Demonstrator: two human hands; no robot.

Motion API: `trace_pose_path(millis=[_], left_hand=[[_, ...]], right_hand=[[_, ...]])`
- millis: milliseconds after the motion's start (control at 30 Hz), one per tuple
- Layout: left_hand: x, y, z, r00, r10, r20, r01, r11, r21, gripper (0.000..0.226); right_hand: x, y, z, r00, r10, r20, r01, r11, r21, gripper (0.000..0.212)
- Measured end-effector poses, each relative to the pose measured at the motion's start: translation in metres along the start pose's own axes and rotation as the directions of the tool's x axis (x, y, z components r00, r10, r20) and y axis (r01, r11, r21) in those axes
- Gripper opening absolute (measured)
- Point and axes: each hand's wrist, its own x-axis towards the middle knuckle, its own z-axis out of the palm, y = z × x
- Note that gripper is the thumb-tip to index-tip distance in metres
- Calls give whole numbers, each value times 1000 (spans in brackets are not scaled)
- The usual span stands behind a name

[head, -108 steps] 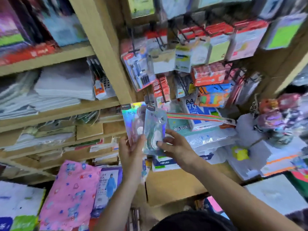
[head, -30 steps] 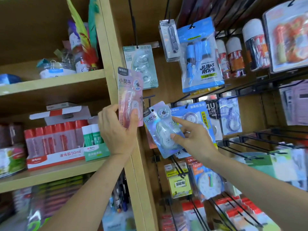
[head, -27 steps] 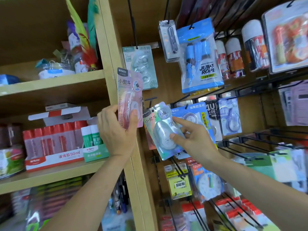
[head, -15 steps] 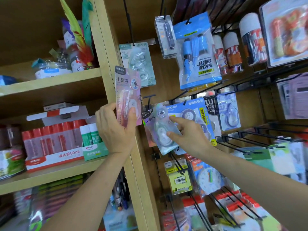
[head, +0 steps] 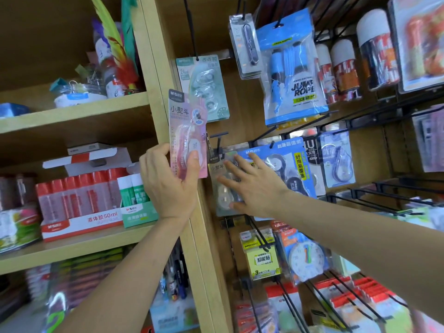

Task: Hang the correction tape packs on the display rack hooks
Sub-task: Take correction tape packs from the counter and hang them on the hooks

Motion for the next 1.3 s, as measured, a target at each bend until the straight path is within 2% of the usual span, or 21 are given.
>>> trace_pose_path(millis=[167, 267, 333, 433, 500, 600, 633, 733, 767, 800, 900, 1100, 1200, 1300], left_hand=[[1, 2, 0, 999, 37, -4, -37, 999, 27, 42], [2, 3, -1, 998, 60, 6, -60, 997, 50, 43], [2, 2, 0, 997, 78, 7, -78, 996, 52, 42], [1, -1, 1, 997, 77, 12, -78, 996, 41, 38], [1, -2, 2, 998, 66, 16, -67, 997, 36, 39], [2, -1, 1, 998, 63, 20, -64, 998, 30, 47], [2, -1, 1, 998, 66, 25, -67, 997, 28, 50], [2, -1, -1, 995, 89, 44, -89, 996, 7, 50], [2, -2, -1, 994, 93, 51, -93, 996, -2, 45], [2, -3, -1, 994, 91, 55, -90, 996, -10, 41], [1, -3, -1, 997, 66, 35, -64, 996, -55, 34], [0, 2, -5, 997, 73, 6, -72, 991, -109, 36], [-1, -1, -12, 983, 135, 126, -125, 989, -80, 43], [-8, -13, -31, 919, 241, 313, -238, 970, -47, 54]], right_hand=[[29, -12, -5, 970, 81, 231, -29, 975, -222, 73], [36, -12, -9, 951, 102, 290, -45, 979, -198, 73], [34, -10, -12, 969, 55, 243, -36, 996, -84, 64], [21, -1, -19, 997, 48, 61, -63, 954, 293, 46], [8, 7, -26, 992, 124, -18, -91, 814, 573, 38], [-12, 14, -39, 963, 270, -25, -134, 556, 820, 37], [-15, 14, -43, 951, 310, -3, -139, 434, 890, 38], [-14, 10, -56, 929, 345, 131, -116, -63, 991, 46], [-11, 9, -61, 925, 336, 177, -120, -181, 976, 48], [-7, 8, -67, 922, 326, 210, -130, -251, 959, 50], [5, -1, -81, 918, 298, 261, -143, -366, 920, 51], [27, -21, -85, 901, 282, 329, -135, -539, 831, 25], [24, -18, -81, 906, 256, 337, -118, -612, 782, 25], [12, -12, -76, 912, 251, 324, -119, -593, 796, 27]])
